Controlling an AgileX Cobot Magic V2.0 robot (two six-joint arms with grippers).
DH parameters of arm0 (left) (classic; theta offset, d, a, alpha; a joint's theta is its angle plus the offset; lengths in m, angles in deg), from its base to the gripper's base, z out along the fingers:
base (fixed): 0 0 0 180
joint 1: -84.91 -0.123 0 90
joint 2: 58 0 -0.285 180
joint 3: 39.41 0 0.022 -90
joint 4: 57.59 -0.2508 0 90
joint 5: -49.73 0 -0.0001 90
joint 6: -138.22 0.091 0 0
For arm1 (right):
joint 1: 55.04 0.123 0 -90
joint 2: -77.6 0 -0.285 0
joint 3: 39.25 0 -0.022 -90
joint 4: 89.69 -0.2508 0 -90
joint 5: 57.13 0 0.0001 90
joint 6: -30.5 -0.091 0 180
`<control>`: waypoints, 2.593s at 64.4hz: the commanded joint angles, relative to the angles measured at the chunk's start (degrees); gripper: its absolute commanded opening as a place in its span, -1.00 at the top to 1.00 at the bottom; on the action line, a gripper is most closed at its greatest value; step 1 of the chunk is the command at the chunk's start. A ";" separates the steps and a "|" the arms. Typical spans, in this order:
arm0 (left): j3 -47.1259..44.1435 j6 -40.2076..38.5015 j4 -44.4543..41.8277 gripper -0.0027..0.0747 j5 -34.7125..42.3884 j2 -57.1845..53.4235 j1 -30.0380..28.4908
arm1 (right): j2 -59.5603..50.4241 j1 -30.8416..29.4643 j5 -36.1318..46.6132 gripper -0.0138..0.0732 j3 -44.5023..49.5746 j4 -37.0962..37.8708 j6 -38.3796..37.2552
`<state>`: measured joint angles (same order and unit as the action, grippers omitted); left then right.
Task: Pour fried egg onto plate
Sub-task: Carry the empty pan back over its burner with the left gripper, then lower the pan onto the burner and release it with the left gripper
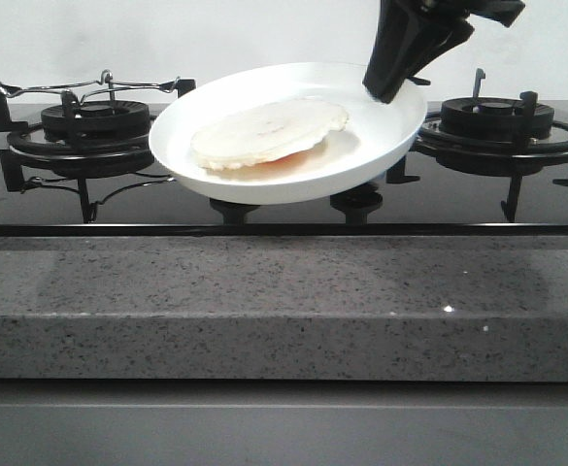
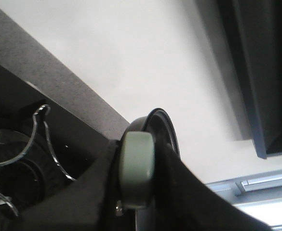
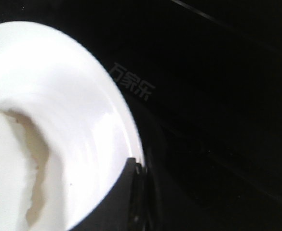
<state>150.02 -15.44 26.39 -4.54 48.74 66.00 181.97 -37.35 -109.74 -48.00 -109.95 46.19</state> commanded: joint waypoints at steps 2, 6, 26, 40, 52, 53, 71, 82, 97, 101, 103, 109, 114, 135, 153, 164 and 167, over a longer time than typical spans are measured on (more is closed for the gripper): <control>1.56 0.07 5.72 0.98 -1.29 0.32 -0.13 | -2.99 -0.03 2.39 0.84 -1.53 -1.97 0.25; 1.56 0.07 5.69 0.98 -1.17 1.75 -0.13 | -2.99 -0.03 2.39 0.84 -1.53 -1.97 0.25; 1.56 0.07 2.47 0.98 0.75 5.23 -0.51 | -2.99 -0.03 2.39 0.84 -1.53 -1.97 0.25; 1.56 0.07 -0.12 0.98 2.85 5.23 -0.64 | -2.99 -0.03 2.39 0.84 -1.53 -1.97 0.25; 1.56 0.07 -2.55 0.94 2.07 5.23 -0.64 | -2.99 -0.03 2.39 0.84 -1.53 -1.97 0.25; 1.56 0.07 -2.74 0.92 2.07 5.23 -0.64 | -2.99 -0.03 2.39 0.84 -1.53 -1.97 0.25; 1.56 0.07 -6.20 0.23 0.97 5.23 -0.64 | -2.99 -0.03 2.39 0.84 -1.53 -1.97 0.25; 1.56 0.07 -7.43 -0.23 -1.35 5.23 -0.64 | -2.99 -0.03 2.39 0.84 -1.53 -1.97 0.25; 1.67 0.07 -12.26 -0.42 -5.75 5.23 -0.76 | -2.99 -0.03 2.39 0.84 -1.53 -1.97 0.25; 1.91 0.07 -15.28 -0.42 -7.47 5.23 -0.76 | -2.99 -0.03 2.39 0.84 -1.53 -1.97 0.25; 1.91 0.07 -16.29 -0.42 -8.08 5.23 -0.76 | -2.99 -0.03 2.39 0.84 -1.53 -1.97 0.25; 1.91 0.07 -17.99 -0.41 -10.62 5.13 -0.76 | -2.99 -0.03 2.39 0.84 -1.53 -1.97 0.25; 1.91 0.07 -18.14 -0.34 -11.79 5.13 -0.76 | -2.99 -0.03 2.39 0.84 -1.53 -1.97 0.25; 1.91 0.07 -18.14 0.73 -15.20 5.05 -0.76 | -2.99 -0.03 2.39 0.84 -1.53 -1.97 0.25; 1.91 3.53 -18.14 0.98 -15.39 1.79 -0.39 | -2.99 -0.03 2.39 0.84 -1.53 -1.97 0.25; 1.54 3.40 -28.61 0.98 -9.94 -4.92 2.15 | -2.99 -0.03 2.39 0.84 -1.53 -1.97 0.25; 0.85 2.18 -33.38 0.98 -7.75 -6.96 3.63 | -2.99 -0.03 2.39 0.84 -1.53 -1.97 0.25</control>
<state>150.10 -12.16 -2.43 -15.68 48.80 67.20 181.97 -37.35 -109.74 -48.00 -109.95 46.19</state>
